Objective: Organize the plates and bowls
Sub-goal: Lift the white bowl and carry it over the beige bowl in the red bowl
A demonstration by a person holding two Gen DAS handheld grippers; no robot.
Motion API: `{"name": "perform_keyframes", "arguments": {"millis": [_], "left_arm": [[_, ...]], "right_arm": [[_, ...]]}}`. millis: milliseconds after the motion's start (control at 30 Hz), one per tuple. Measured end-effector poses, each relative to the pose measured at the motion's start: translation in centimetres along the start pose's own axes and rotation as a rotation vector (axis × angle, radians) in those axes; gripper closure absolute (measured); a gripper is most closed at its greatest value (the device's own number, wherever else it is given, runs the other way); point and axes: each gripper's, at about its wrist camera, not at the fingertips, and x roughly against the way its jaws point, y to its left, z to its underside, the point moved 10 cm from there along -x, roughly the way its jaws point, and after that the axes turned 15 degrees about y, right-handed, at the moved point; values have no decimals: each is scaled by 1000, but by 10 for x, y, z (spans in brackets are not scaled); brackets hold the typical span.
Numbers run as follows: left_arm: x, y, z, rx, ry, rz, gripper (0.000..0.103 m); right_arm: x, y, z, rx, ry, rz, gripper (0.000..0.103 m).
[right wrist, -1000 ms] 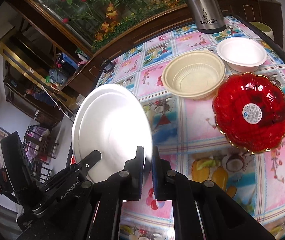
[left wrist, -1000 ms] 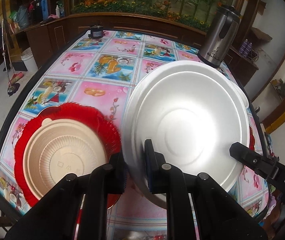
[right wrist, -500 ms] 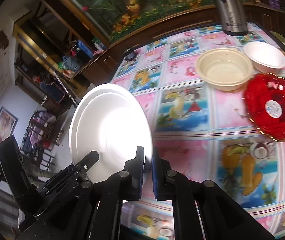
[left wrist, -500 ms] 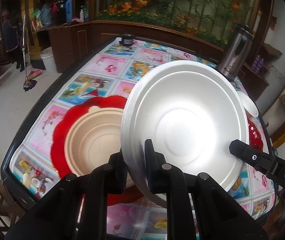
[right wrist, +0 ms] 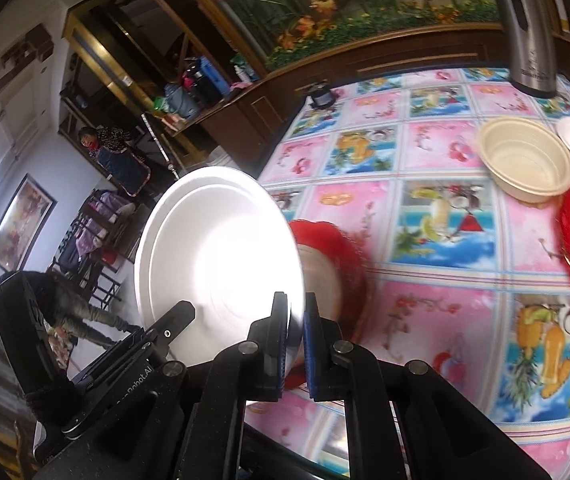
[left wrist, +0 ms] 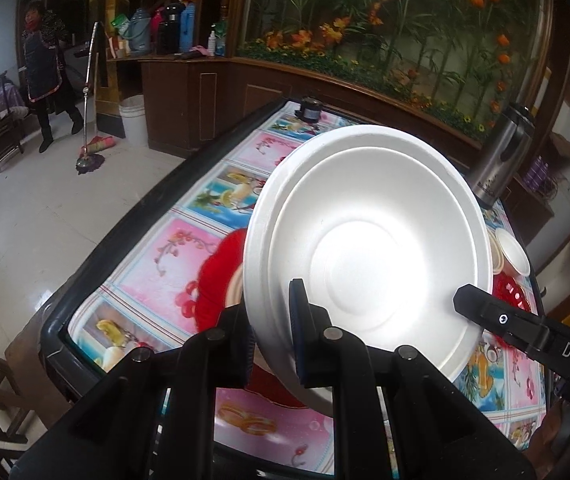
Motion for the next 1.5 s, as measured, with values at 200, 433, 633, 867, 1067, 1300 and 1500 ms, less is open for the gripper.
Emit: {"name": "perform_keyframes", "arguments": {"millis": [200,433,633,867,1067,1300,1500], "left_arm": [[-22,18,-1,35,36,-34,90],[-51,19,4,38,94,-55,90],[-59,18,7,33,110,-61,90],[-64,19,7,31,123,-70,90],[-67,21,8,32,130,-70,90],[-69,22,7,32,132,-73,90],[-72,23,6,36,138,-79,90]], "right_arm": [[-23,14,-5,18,36,-3,96],[-53,0,0,-13,97,8,96],[-63,-10,0,-33,115,18,96],[-71,-14,-2,-43,129,18,96],[-75,-16,-4,-47,136,21,96],[-77,-16,-4,-49,137,25,96],[-79,-17,-5,-52,142,24,96]]}}
